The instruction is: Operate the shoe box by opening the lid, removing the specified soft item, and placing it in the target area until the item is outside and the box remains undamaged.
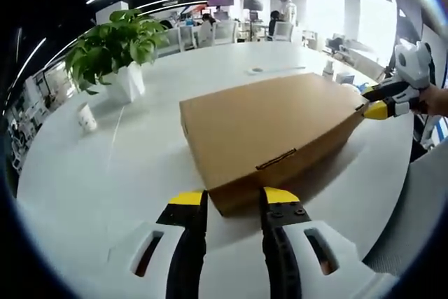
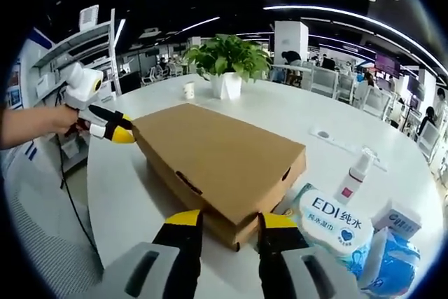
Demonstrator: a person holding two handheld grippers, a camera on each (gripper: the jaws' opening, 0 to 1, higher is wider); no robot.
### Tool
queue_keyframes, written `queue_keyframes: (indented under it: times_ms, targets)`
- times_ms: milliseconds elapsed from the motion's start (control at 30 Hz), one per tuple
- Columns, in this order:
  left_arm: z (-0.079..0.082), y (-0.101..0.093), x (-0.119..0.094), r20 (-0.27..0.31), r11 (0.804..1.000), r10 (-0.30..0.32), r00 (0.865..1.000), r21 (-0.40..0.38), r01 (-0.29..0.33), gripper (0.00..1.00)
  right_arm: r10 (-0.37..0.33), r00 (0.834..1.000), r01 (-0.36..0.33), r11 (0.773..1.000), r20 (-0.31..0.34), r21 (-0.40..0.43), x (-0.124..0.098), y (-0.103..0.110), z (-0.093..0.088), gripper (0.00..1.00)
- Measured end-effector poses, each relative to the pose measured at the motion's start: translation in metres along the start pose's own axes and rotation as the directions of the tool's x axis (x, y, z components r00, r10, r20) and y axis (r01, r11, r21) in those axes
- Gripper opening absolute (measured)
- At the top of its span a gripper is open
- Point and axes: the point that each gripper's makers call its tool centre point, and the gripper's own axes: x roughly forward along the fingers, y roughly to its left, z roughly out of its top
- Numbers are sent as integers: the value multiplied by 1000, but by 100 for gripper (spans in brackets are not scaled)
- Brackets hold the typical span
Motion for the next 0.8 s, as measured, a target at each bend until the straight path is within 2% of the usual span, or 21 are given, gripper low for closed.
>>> queue_keyframes:
  times_ms: [500, 800]
  targets:
    - [-10, 1, 11, -22, 1000, 4, 1000, -11, -4, 28, -20, 1000, 20, 1000, -17, -15, 7, -1, -9, 28]
    - [-7, 4, 14, -25, 1000, -1, 1000, -10, 1, 28, -24, 1000, 24, 1000, -12, -1, 9, -2, -7, 28]
